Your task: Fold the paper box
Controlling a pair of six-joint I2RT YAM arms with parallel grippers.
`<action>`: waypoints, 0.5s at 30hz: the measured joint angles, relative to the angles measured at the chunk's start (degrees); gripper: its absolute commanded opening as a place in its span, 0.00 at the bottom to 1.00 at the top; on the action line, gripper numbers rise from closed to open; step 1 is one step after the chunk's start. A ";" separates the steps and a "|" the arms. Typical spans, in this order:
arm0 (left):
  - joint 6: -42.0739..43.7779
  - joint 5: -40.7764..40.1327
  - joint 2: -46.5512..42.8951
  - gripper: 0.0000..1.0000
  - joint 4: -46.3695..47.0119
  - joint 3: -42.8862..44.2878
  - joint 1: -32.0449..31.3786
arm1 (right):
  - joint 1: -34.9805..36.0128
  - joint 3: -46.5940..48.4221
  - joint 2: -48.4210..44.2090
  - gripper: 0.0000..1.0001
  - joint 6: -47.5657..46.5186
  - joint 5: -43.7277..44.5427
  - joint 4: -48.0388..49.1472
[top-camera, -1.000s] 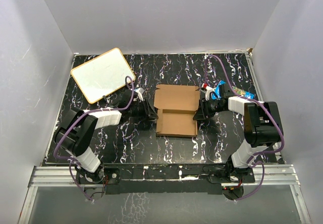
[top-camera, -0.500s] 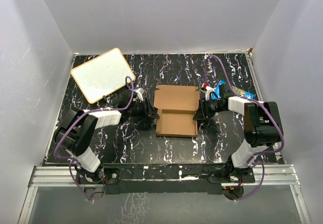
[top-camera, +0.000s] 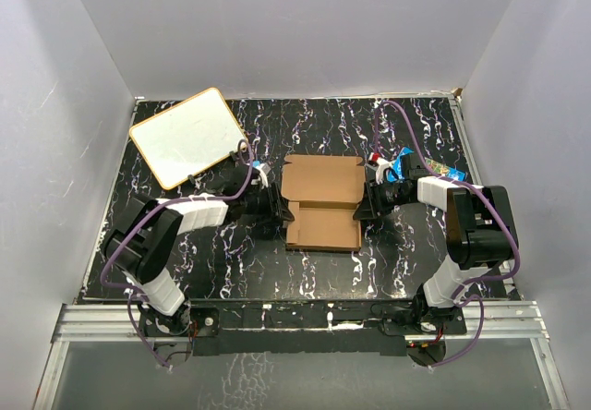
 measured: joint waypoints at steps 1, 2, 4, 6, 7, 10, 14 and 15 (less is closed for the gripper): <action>0.22 -0.39 0.00 0.45 -0.61 0.42 -0.26 | 0.00 0.00 0.00 0.39 0.00 0.02 0.00; 0.50 -1.07 0.00 0.46 -1.25 0.81 -0.59 | 0.00 0.00 0.00 0.39 0.00 0.02 0.00; 1.05 -2.25 0.00 0.47 -2.40 1.36 -1.11 | 0.00 0.00 0.00 0.39 0.00 0.02 0.00; 1.55 -3.41 0.00 0.47 -3.58 1.75 -1.57 | 0.00 0.00 0.00 0.39 0.00 0.00 0.00; 1.81 -4.13 0.00 0.47 -4.35 2.01 -1.84 | 0.00 0.00 0.00 0.39 0.00 0.02 0.00; 2.58 -6.19 0.02 0.45 -6.69 3.23 -2.86 | 0.04 0.00 0.02 0.39 0.00 0.02 -0.02; 3.74 -9.62 1.11 0.40 -10.40 6.34 -4.94 | 0.04 0.00 0.11 0.39 0.00 -0.02 0.00; 4.09 -10.71 1.62 0.38 -11.63 7.30 -5.53 | 0.04 0.00 0.11 0.39 0.00 -0.02 0.00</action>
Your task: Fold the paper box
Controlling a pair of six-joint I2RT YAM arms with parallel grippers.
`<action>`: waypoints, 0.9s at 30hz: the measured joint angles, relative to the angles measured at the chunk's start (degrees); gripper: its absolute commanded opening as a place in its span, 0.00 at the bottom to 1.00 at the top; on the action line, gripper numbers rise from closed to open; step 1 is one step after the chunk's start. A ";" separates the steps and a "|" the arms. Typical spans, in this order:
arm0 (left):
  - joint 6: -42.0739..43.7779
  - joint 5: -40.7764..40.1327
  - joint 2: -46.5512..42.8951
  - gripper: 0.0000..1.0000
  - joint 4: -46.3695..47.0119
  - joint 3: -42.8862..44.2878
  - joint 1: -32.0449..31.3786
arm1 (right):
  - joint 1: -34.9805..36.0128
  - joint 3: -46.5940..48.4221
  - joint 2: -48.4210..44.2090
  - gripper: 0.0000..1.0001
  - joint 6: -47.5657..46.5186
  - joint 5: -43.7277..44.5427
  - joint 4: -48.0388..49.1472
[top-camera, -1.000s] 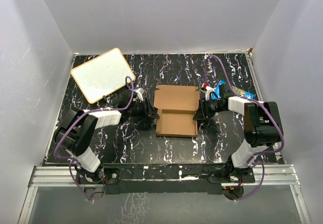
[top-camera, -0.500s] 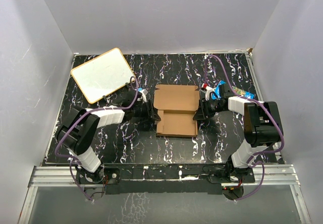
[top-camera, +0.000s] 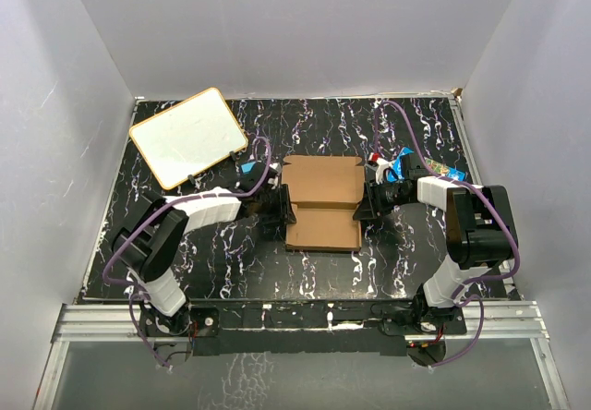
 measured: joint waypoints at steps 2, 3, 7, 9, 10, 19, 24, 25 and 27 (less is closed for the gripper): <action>0.61 -2.29 0.72 0.35 -2.38 1.70 -1.09 | 0.00 0.02 0.02 0.39 0.00 0.00 0.00; 0.92 -3.56 1.09 0.32 -3.67 2.62 -1.64 | 0.00 0.02 0.02 0.39 0.00 0.00 -0.02; 1.90 -7.85 1.73 0.21 -7.93 5.55 -3.41 | 0.00 0.02 0.07 0.39 0.00 -0.09 0.00; 2.40 -9.84 2.14 0.07 -9.73 6.73 -4.15 | 0.00 0.02 0.15 0.39 0.00 -0.15 0.00; 2.64 -10.73 2.38 0.00 -10.62 7.15 -4.44 | 0.00 0.02 0.17 0.39 0.00 -0.17 0.00; 4.09 -19.71 5.84 0.03 -18.01 13.44 -7.39 | 0.13 0.02 0.22 0.38 0.00 -0.33 -0.28; 4.76 -22.03 6.71 0.21 -19.15 14.34 -8.15 | 0.17 0.02 0.22 0.38 0.00 -0.33 -0.26; 4.94 -22.21 7.08 0.22 -19.32 14.40 -8.24 | 0.20 0.02 0.22 0.38 0.00 -0.35 -0.26; 5.14 -22.45 7.67 0.22 -19.93 14.95 -8.28 | 0.22 0.02 0.22 0.38 0.00 -0.33 -0.26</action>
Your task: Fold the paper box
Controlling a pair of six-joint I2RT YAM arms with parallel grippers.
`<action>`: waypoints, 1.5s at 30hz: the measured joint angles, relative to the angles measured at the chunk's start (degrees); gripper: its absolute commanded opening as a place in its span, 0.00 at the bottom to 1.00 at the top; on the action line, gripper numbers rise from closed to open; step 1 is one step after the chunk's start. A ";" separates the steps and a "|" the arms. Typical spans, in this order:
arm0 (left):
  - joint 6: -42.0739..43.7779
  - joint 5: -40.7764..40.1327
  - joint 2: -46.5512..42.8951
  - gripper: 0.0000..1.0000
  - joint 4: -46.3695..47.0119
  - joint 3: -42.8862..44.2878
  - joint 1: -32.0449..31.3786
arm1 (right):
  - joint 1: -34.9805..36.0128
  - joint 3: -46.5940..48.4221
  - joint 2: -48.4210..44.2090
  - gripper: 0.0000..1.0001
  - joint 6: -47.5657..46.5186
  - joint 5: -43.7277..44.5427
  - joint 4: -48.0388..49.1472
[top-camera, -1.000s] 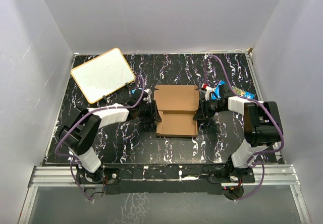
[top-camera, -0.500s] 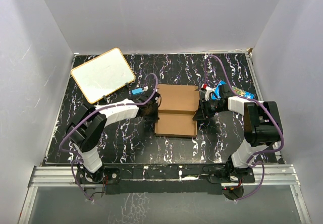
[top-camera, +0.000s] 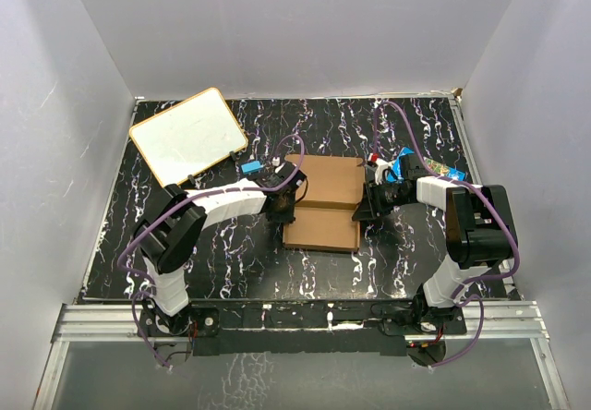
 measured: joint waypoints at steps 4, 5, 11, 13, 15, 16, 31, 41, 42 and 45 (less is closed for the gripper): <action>0.31 -0.33 0.04 0.18 -0.83 0.24 -0.13 | 0.00 0.00 0.02 0.38 0.00 -0.04 0.02; 0.35 -0.37 0.07 0.14 -1.05 0.35 -0.13 | 0.00 0.00 0.02 0.38 0.00 -0.04 0.00; 0.90 -1.62 0.55 0.00 -2.32 1.38 -0.39 | 0.35 0.00 0.33 0.38 0.04 -0.68 -0.07; 1.11 -2.36 1.51 0.00 -3.04 2.29 -0.63 | 0.37 0.00 0.37 0.38 0.04 -0.76 -0.07; 1.51 -3.21 1.90 0.11 -3.63 2.97 -0.92 | 0.37 0.00 0.37 0.38 0.04 -0.81 -0.07; 1.57 -3.43 1.90 0.19 -3.63 2.97 -0.96 | 0.37 0.00 0.37 0.38 0.04 -0.81 -0.09; 2.12 -3.61 1.14 0.45 -5.73 3.13 -0.98 | 0.37 0.04 0.37 0.39 0.00 -0.79 -0.07; 1.03 -1.75 -3.08 0.50 -3.50 2.32 -0.98 | 0.37 0.11 0.37 0.43 -0.66 -0.81 -0.33; 0.94 -1.53 -3.43 0.51 -3.08 1.97 -0.98 | 0.37 0.17 0.37 0.44 -1.01 -0.81 -0.59; 0.90 -0.79 -5.29 0.52 -1.29 0.04 -0.96 | 0.35 0.59 0.37 0.47 -2.47 -0.68 -1.95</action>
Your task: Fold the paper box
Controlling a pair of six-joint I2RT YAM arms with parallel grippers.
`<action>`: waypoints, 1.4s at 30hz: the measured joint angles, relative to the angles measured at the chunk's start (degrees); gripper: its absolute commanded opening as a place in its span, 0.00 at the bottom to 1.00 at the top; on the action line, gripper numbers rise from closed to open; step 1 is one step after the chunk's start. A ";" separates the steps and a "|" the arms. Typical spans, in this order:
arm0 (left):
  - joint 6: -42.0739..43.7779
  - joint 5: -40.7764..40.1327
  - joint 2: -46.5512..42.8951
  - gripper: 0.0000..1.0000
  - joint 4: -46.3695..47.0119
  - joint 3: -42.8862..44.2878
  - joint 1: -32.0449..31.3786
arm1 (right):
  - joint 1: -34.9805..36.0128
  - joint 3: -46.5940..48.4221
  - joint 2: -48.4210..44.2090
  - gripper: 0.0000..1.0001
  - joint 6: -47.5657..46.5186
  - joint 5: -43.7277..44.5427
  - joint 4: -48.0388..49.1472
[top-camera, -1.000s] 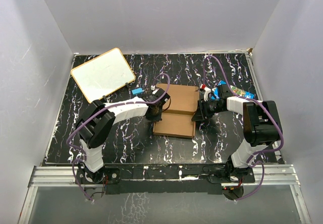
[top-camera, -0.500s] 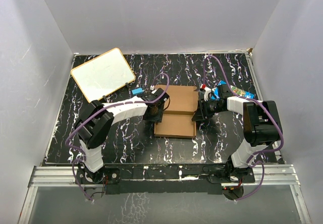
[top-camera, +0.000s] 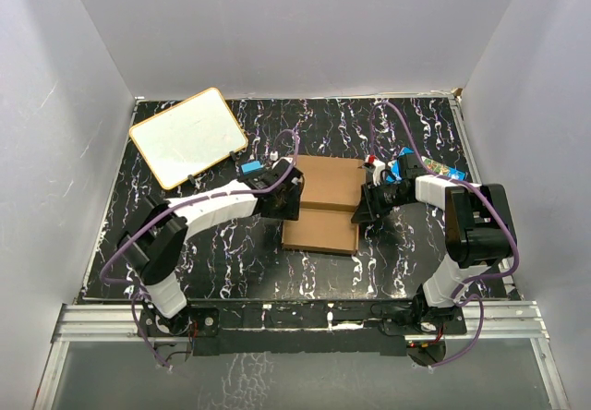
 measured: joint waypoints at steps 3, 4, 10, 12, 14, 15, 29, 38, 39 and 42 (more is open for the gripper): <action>0.61 1.16 -4.15 0.54 2.97 -3.13 0.46 | -0.07 0.79 -0.02 0.51 -2.49 0.15 -1.99; 0.98 1.64 -5.86 0.55 4.17 -4.15 0.68 | -0.17 1.09 -0.04 0.52 -3.58 0.22 -2.84; 3.45 7.63 -15.72 0.58 12.13 -10.51 8.00 | -2.05 2.40 -1.73 0.54 -11.56 -0.28 -8.33; 4.13 10.47 -17.38 0.60 14.34 -11.96 12.79 | -3.52 2.97 -2.64 0.54 -14.27 -0.74 -10.38; 4.96 12.74 -17.75 0.61 15.69 -12.87 16.74 | -5.44 3.54 -3.54 0.55 -16.70 -1.55 -12.11; 5.64 13.79 -17.64 0.65 15.98 -13.07 18.75 | -6.21 3.69 -3.91 0.55 -17.73 -1.97 -12.79; 35.43 22.45 4.66 0.76 5.44 8.59 27.87 | -10.08 4.04 -6.29 0.54 -27.71 -8.37 -19.89; 48.28 20.92 17.51 0.76 -1.53 20.17 28.28 | -10.08 4.07 -6.27 0.54 -28.26 -8.87 -20.68; 48.94 20.94 18.38 0.76 -1.92 21.35 28.28 | -10.08 4.07 -6.27 0.54 -28.26 -8.98 -20.72; 50.31 20.94 20.39 0.74 -3.04 24.17 28.28 | -10.08 4.07 -6.27 0.54 -28.33 -9.20 -20.81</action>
